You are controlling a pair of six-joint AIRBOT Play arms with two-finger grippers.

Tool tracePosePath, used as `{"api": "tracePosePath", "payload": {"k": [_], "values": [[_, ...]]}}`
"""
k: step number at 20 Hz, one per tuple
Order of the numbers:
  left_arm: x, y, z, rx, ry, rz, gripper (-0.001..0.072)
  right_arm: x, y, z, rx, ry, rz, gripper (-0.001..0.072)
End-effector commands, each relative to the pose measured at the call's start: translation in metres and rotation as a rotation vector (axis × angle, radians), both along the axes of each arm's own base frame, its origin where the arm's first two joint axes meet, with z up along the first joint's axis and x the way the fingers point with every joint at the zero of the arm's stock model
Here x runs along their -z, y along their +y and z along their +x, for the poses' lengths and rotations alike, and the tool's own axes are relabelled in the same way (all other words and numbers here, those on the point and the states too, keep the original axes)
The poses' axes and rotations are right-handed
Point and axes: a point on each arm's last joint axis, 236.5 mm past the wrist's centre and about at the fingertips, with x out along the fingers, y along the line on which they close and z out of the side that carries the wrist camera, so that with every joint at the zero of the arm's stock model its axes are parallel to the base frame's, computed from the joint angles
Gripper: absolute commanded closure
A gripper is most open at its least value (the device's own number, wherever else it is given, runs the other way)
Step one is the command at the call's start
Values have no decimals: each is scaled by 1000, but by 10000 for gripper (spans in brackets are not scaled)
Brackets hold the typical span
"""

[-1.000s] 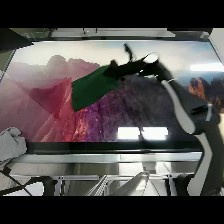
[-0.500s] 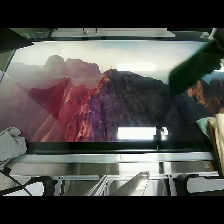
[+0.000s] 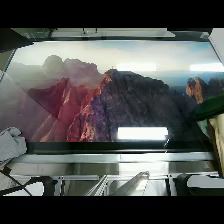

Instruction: Fold the shirts.

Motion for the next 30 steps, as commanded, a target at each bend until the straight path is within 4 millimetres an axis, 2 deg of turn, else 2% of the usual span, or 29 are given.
{"api": "tracePosePath", "payload": {"k": [1,4,6,9,11,12,15,19,22,25,28,30], "values": [[0,0,1,-1,-3,0,704,-11,-12,-22,120,23,-30,679],[0,0,1,-1,-3,0,704,-38,-15,-28,171,-60,-73,679],[0,0,1,-1,-4,0,704,-49,-19,-34,188,-88,-93,678],[4,0,1,1,8,-3,705,-61,-19,-18,171,-185,-88,678],[16,0,1,7,50,-11,704,-67,-12,-6,148,-243,-65,678],[23,0,0,9,77,-17,704,-68,-9,-5,138,-246,-56,678],[41,0,1,16,125,-30,704,-75,-3,-17,121,-230,-78,678],[43,0,2,21,118,-29,705,-84,-15,-57,195,-160,-152,679],[44,0,1,28,115,-26,705,-72,-22,-94,223,-50,-128,679],[44,0,1,30,117,-25,705,-57,-28,-116,202,28,-140,678],[44,0,0,31,118,-25,705,-26,-28,-136,160,149,-125,679],[44,0,0,33,119,-24,705,-2,-28,-161,182,266,-116,678]]}}
